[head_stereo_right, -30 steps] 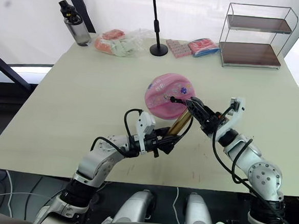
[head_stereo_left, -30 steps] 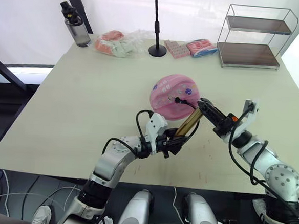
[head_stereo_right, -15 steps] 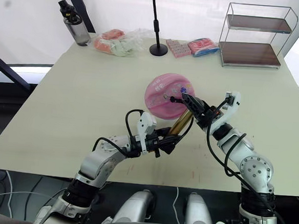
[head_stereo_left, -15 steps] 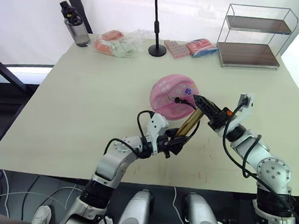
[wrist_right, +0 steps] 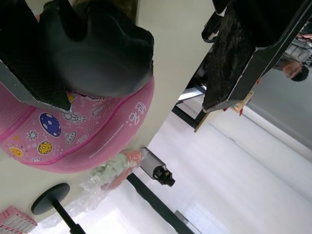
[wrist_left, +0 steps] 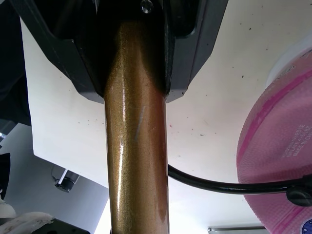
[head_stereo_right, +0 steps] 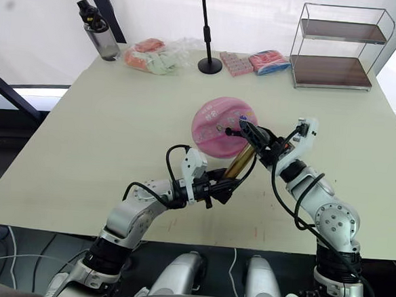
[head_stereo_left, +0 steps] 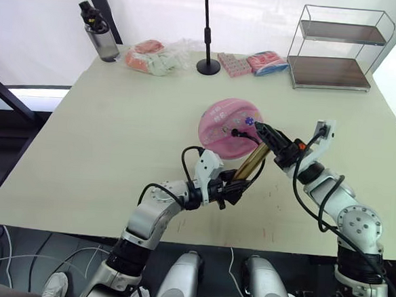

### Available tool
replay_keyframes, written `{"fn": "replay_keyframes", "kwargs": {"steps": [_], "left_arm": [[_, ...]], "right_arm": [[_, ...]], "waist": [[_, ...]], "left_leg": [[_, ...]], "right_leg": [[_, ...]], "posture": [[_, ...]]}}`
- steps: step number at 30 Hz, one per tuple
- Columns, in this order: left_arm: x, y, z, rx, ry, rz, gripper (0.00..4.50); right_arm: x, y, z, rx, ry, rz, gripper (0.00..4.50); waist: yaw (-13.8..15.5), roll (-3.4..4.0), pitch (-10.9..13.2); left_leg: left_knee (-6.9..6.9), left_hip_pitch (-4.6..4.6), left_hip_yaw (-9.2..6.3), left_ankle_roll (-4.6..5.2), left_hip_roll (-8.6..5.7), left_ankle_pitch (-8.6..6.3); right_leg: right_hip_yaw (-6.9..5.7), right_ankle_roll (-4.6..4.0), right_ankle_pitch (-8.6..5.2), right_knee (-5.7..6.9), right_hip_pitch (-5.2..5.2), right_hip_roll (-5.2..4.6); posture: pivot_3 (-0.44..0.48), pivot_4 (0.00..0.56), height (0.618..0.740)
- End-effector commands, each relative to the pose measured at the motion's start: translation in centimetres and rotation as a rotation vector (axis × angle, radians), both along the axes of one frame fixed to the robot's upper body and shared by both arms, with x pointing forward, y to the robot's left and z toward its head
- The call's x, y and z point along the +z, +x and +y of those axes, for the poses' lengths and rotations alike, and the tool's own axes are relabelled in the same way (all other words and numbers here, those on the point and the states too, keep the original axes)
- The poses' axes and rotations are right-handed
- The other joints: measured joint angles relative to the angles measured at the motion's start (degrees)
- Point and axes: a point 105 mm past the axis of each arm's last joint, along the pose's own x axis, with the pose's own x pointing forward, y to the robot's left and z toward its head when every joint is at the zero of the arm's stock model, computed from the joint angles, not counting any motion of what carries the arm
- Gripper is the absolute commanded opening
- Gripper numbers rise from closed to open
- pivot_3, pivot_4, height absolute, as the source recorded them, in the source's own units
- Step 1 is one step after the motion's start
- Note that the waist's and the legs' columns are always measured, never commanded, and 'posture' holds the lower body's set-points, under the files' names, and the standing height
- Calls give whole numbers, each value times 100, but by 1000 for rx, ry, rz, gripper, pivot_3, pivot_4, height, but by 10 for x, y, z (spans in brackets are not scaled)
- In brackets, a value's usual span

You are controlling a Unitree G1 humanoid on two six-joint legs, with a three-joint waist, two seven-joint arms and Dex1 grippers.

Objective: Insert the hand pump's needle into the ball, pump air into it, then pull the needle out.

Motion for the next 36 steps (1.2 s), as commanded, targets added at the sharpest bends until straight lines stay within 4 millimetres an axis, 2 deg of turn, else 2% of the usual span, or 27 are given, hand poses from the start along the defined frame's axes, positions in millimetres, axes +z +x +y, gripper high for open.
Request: {"fn": "replay_keyframes", "kwargs": {"steps": [1,5,32,35,36], "left_arm": [[8,-1,-3,-14,-14,-34,1085],[7,-2,-2,-14,-11,-32,1085],[4,-4,-3,-31,3,-34,1085],[4,-3,-3,-31,3,-35,1085],[4,-3,-3,-31,2,-35,1085]], "right_arm": [[16,-3,-2,14,29,-60,4500],[14,-4,-2,26,19,-48,4500],[15,-3,-2,57,-4,-36,4500],[15,-3,-2,55,-3,-36,3677],[15,-3,-2,53,0,-36,3202]], "waist": [[0,0,0],[0,0,0],[0,0,0],[1,0,0],[1,0,0]], "left_leg": [[0,-4,0,0,0,0],[5,-36,0,-1,0,1],[5,-39,0,0,0,1],[5,-39,0,0,0,1],[5,-39,0,0,0,1]], "right_leg": [[0,0,0,1,-4,0],[2,-1,1,10,-39,1],[1,-1,1,9,-39,1],[0,-1,1,9,-39,1],[1,-1,1,9,-39,1]], "posture": [[0,150,740],[0,150,740],[0,150,740],[0,150,740],[0,150,740]]}}
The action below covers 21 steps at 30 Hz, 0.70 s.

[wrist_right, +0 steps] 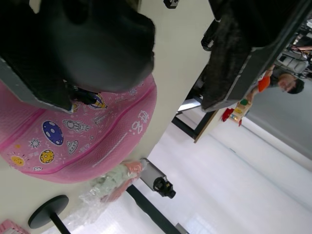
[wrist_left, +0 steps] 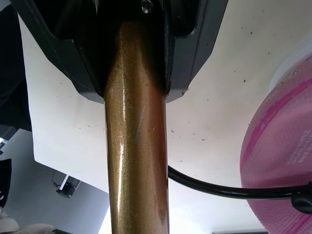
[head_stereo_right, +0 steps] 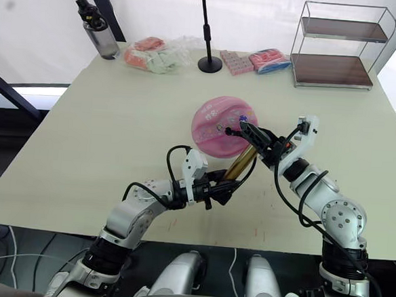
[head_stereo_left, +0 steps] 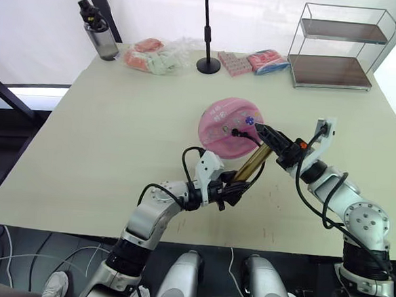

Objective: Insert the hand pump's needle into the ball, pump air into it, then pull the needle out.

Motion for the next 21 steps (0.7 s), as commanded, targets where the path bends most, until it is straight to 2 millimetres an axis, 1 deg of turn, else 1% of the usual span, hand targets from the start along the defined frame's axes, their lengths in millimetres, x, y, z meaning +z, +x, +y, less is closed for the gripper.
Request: {"fn": "replay_keyframes", "kwargs": {"steps": [1,2,3,13,15,17,18,19,20,21], "left_arm": [[5,-2,-3,-14,-13,-22,1085],[4,-2,-3,-14,-13,-22,1085],[4,-2,-3,-14,-13,-22,1085],[3,-1,-3,-7,-21,0,1085],[3,1,0,11,-24,21,2123],[2,3,1,20,-18,34,2844],[3,3,2,20,-18,35,3405],[3,3,2,19,-19,35,3538],[4,3,3,20,-21,34,4027],[4,3,4,22,-22,35,4421]], "right_arm": [[16,-4,3,25,30,-65,2781],[16,-4,3,26,28,-65,2071],[15,-4,3,26,26,-64,1878],[14,-4,3,24,14,-64,1871],[14,-3,3,20,12,-65,1871],[14,-3,3,16,10,-66,1871],[14,-2,3,16,9,-67,1871],[14,-2,3,16,7,-68,1871],[14,-3,3,16,5,-70,1871],[14,-3,3,18,3,-72,1871]], "waist": [[0,0,0],[-1,0,0],[-4,0,0],[-4,0,0],[-5,0,0],[-6,0,0],[-6,0,0],[-5,0,0],[-5,0,0],[-5,0,0]], "left_leg": [[0,0,0,0,0,0],[0,0,1,0,0,0],[0,0,0,0,0,0],[0,0,0,0,0,0],[0,0,0,0,0,0],[0,0,0,0,0,0],[0,0,-1,0,0,0],[0,0,-1,0,0,0],[0,0,-1,0,0,0],[0,0,0,0,0,0]], "right_leg": [[0,0,0,0,0,0],[0,0,0,0,0,0],[0,0,0,0,0,0],[0,0,0,0,0,1],[0,0,0,1,0,1],[0,0,0,1,0,1],[0,0,0,1,0,1],[-1,0,0,1,0,1],[-1,0,0,1,0,1],[0,0,0,1,0,1]], "posture": [[0,150,740],[0,150,740],[0,150,740],[0,150,740],[0,150,740],[0,150,740],[0,150,740],[0,150,740],[0,150,740],[0,150,740]]}}
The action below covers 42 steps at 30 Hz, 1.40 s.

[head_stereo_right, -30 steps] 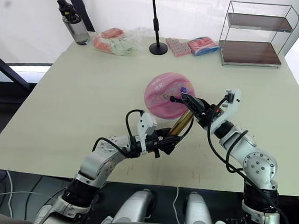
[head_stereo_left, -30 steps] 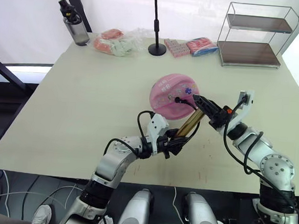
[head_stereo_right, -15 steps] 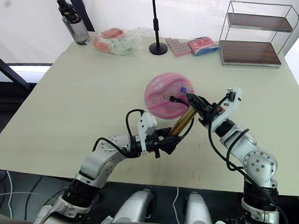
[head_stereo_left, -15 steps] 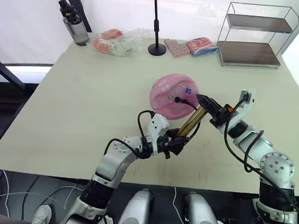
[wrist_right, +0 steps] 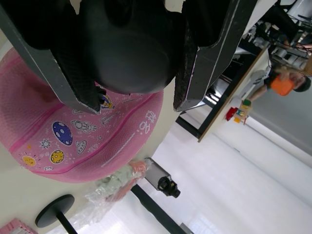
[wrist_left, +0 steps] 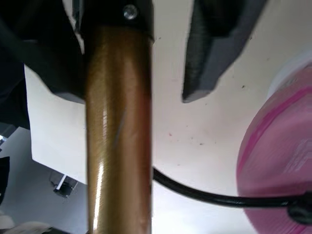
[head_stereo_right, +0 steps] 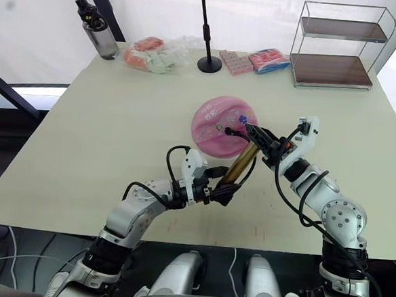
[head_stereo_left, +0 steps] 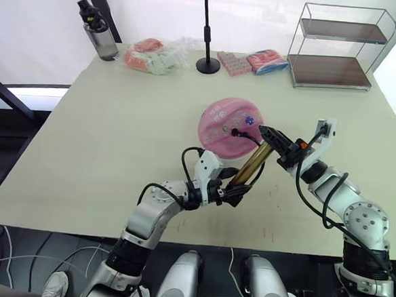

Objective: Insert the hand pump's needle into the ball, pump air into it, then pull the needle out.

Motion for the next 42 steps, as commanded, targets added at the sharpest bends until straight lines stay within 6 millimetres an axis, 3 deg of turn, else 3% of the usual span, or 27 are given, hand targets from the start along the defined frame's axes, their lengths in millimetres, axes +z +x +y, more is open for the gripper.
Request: {"fn": "replay_keyframes", "kwargs": {"steps": [1,9,15,22,30,42], "left_arm": [[9,0,2,-4,-29,-16,4466],[15,-5,27,-96,-28,26,4466],[7,-11,43,-247,52,89,4466],[4,-8,34,-372,69,117,4466],[1,-18,34,-503,63,194,4466],[3,-11,33,-495,62,185,4466]], "right_arm": [[17,-4,3,21,9,-75,1871],[30,-13,12,98,-69,-189,1871],[44,-27,27,243,-172,-316,1871],[58,-35,41,330,-235,-417,1871],[59,-37,41,338,-259,-433,1871],[59,-41,43,358,-260,-436,1871]], "waist": [[0,0,0],[-11,1,0],[-11,2,1],[-2,2,1],[-19,2,2],[-15,2,2]], "left_leg": [[0,0,0,0,0,0],[0,1,0,0,1,0],[0,0,-2,0,0,0],[1,-3,-6,0,1,0],[1,-6,-5,0,2,0],[3,-8,-5,0,2,0]], "right_leg": [[0,0,0,0,0,0],[0,0,0,1,-1,2],[-2,0,0,-2,-1,4],[-7,0,0,-3,-1,4],[-5,-1,0,-2,-4,3],[-5,-1,0,-2,-6,3]], "posture": [[0,150,740],[0,150,740],[0,150,740],[0,150,740],[0,150,740],[0,150,740]]}}
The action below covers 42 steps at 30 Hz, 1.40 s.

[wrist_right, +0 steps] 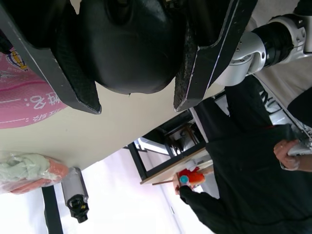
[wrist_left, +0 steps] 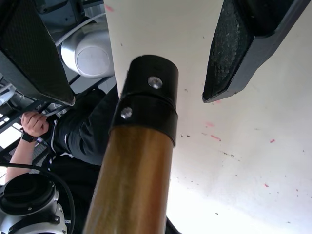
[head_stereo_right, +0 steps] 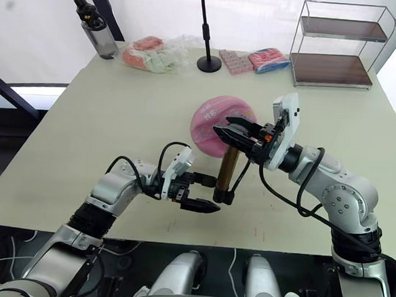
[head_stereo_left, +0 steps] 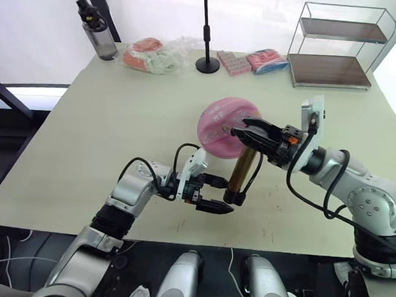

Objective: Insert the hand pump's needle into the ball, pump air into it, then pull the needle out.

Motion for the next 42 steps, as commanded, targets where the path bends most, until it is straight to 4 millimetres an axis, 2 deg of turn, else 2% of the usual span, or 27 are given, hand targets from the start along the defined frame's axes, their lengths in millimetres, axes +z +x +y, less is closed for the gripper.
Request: {"fn": "replay_keyframes", "kwargs": {"steps": [1,6,7,8,9,13,14,19,22,27,30,35,42], "left_arm": [[3,-1,-1,-10,-8,-19,4466],[2,-1,-3,-8,-9,-18,4466],[2,-1,-3,-6,-9,-18,3937],[1,0,-4,-4,-10,-20,3707],[1,0,-4,-4,-9,-20,3280],[0,-2,-4,-16,-1,-16,1252],[-1,-3,-4,-20,1,-16,1142],[-7,1,-7,-6,27,-90,1093],[-13,13,-16,47,48,-211,1092],[-25,18,-32,77,64,-255,1092],[-36,21,-45,99,85,-283,1092],[-47,27,-62,143,93,-342,1092],[-62,24,-68,135,123,-362,1092]], "right_arm": [[15,-8,2,26,16,-67,1871],[15,-9,3,30,15,-64,1871],[15,-9,3,30,15,-63,1871],[15,-9,3,30,16,-62,1871],[16,-9,2,29,21,-59,1871],[16,-8,2,26,28,-58,1871],[17,-8,2,25,28,-58,1871],[15,-11,2,32,13,-80,1871],[5,-19,3,47,-86,-163,1871],[-10,-33,6,88,-198,-324,1871],[-14,-33,1,70,-221,-408,1871],[-35,-35,-14,83,-330,-475,1871],[-50,-33,-32,58,-350,-514,1871]], "waist": [[3,0,0],[6,0,0],[6,0,0],[4,0,0],[4,0,0],[7,0,0],[6,0,0],[9,0,0],[33,0,0],[18,-2,0],[21,-2,0],[30,-3,0],[31,-4,-1]], "left_leg": [[0,0,0,0,0,0],[0,0,0,0,0,0],[0,0,0,0,0,0],[1,0,0,0,0,0],[0,0,0,0,0,0],[1,0,0,0,0,0],[0,0,1,0,0,0],[1,-1,1,0,0,0],[1,-1,2,0,-1,0],[6,-7,0,0,-5,0],[7,-4,0,0,-5,0],[16,-3,0,0,-6,0],[16,-1,-2,0,-6,0]], "right_leg": [[0,0,0,0,-1,0],[0,0,0,1,0,0],[0,0,0,1,-1,0],[0,0,0,1,-1,0],[0,0,0,1,-1,0],[0,0,0,1,-1,0],[0,0,0,1,-1,0],[0,0,0,2,-1,0],[0,0,0,1,-1,-1],[-3,1,0,-2,-1,-2],[-3,1,0,3,-1,-1],[-3,2,1,4,4,0],[-4,2,1,5,6,2]], "posture": [[0,150,740],[0,150,740],[0,150,740],[0,150,740],[0,150,740],[0,150,740],[0,150,740],[0,150,740],[0,150,740],[0,150,740],[0,150,740],[0,150,740],[0,150,740]]}}
